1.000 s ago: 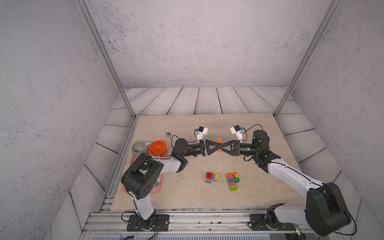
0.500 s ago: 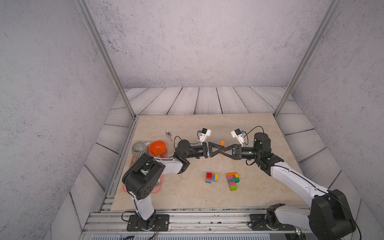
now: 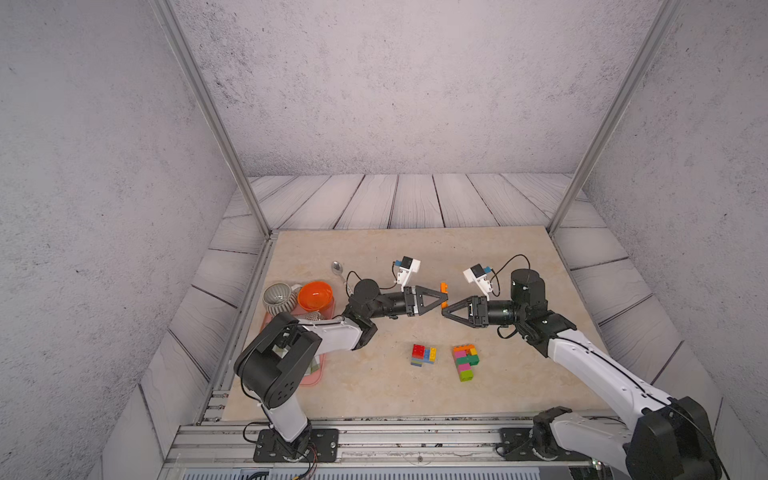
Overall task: Assemble the letter p with lego
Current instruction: Adjust the lego brick at the center of the board.
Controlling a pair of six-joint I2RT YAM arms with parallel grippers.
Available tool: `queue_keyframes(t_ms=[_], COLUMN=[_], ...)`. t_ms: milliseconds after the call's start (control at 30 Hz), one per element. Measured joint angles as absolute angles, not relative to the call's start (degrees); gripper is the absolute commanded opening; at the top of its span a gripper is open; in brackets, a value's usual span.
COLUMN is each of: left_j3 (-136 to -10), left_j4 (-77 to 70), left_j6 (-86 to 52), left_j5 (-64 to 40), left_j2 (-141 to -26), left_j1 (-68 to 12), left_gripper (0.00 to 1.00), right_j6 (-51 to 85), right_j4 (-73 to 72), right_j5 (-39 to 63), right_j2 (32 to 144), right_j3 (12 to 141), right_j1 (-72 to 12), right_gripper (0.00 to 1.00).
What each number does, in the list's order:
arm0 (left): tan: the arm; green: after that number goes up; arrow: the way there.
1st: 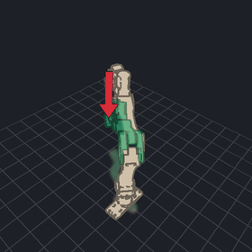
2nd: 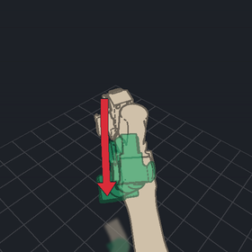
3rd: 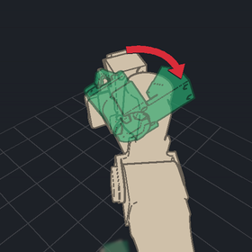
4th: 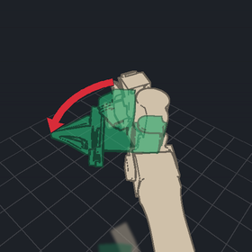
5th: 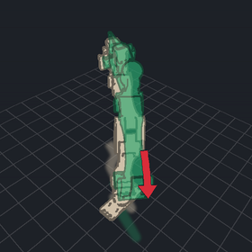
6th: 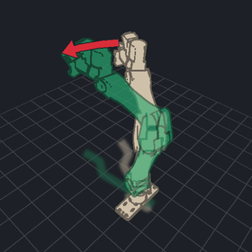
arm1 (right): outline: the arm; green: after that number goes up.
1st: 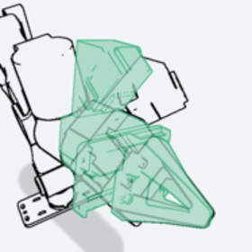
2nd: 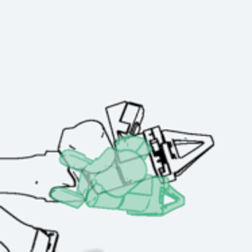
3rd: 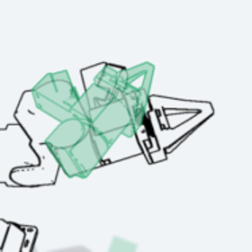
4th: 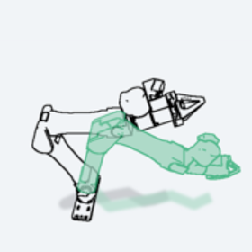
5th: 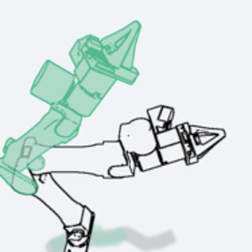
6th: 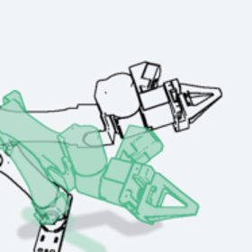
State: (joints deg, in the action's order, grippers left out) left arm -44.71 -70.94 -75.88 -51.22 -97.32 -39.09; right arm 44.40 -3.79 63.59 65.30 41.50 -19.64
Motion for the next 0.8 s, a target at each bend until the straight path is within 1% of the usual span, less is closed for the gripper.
queue_keyframes(t_ms=[67, 433, 533, 633, 800], left_j3=[-44.71, -44.10, -44.03, -43.75, -43.51], left_j4=[-71.13, -75.90, -77.23, -77.89, -75.92], left_j6=[-75.94, -77.69, -78.32, -78.67, -77.32], left_j5=[-51.00, -50.17, -50.02, -49.58, -49.06], left_j2=[-97.41, -98.41, -98.91, -98.96, -98.91], left_j1=[-39.51, -40.36, -40.42, -40.53, -40.58], left_gripper=[0.24, 0.25, 0.27, 0.35, 0.74], right_j6=[44.97, 48.10, 48.49, 48.42, 47.33], right_j4=[-4.27, -7.60, -7.53, -7.51, -6.68], right_j5=[63.94, 64.36, 64.34, 64.31, 63.92], right_j2=[65.30, 65.30, 65.30, 65.30, 65.32], right_j3=[41.36, 40.75, 40.69, 40.69, 40.69], right_j1=[-19.64, -19.64, -19.64, -19.62, -19.62], right_gripper=[0.51, 0.42, 0.38, 0.34, 0.32])
